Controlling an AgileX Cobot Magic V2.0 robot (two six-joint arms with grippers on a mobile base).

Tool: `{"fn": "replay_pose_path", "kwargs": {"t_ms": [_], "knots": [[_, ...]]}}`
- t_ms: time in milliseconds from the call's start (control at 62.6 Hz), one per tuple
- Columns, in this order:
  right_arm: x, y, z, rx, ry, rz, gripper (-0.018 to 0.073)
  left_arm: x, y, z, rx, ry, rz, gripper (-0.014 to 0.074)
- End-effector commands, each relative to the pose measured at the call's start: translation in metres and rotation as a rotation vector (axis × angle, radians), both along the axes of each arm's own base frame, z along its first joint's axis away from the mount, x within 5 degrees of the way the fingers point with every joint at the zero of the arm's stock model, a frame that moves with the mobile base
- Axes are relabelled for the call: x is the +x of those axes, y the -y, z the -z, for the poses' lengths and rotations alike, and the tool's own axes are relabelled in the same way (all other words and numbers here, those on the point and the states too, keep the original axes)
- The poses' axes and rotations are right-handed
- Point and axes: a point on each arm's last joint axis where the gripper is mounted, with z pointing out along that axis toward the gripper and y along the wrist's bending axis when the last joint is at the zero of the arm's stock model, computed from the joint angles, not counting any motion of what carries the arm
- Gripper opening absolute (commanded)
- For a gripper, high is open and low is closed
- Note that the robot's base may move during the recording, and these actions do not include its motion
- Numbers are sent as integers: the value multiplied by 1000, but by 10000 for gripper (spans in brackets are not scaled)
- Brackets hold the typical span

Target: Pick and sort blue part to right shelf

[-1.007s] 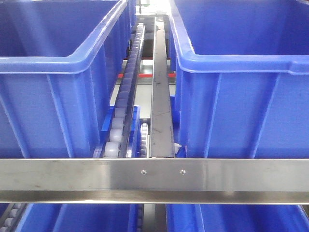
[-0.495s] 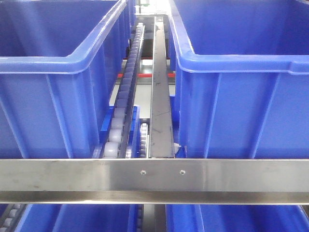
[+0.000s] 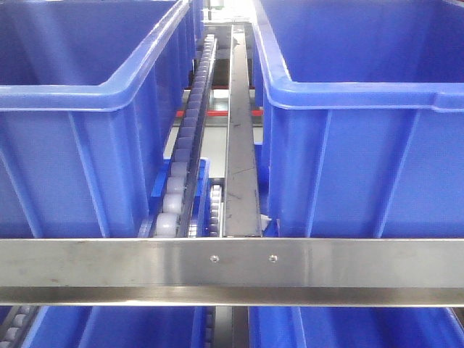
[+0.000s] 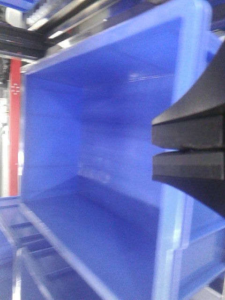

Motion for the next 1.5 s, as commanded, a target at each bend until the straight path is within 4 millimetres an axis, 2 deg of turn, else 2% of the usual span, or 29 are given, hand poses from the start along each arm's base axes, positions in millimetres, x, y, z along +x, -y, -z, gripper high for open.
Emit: {"fn": "replay_pose_path", "kwargs": {"t_ms": [0, 256, 399, 1486], "knots": [[-4, 2, -11, 9, 137, 18, 55, -1, -1, -16, -21, 94, -13, 122], [-16, 9, 32, 4, 324, 134, 55, -1, -1, -16, -21, 94, -13, 122], [-11, 9, 52, 71, 301, 128, 55, -1, -1, -16, -21, 92, -13, 122], [-11, 9, 52, 91, 290, 125, 55, -1, -1, -15, -21, 89, -13, 122]]}}
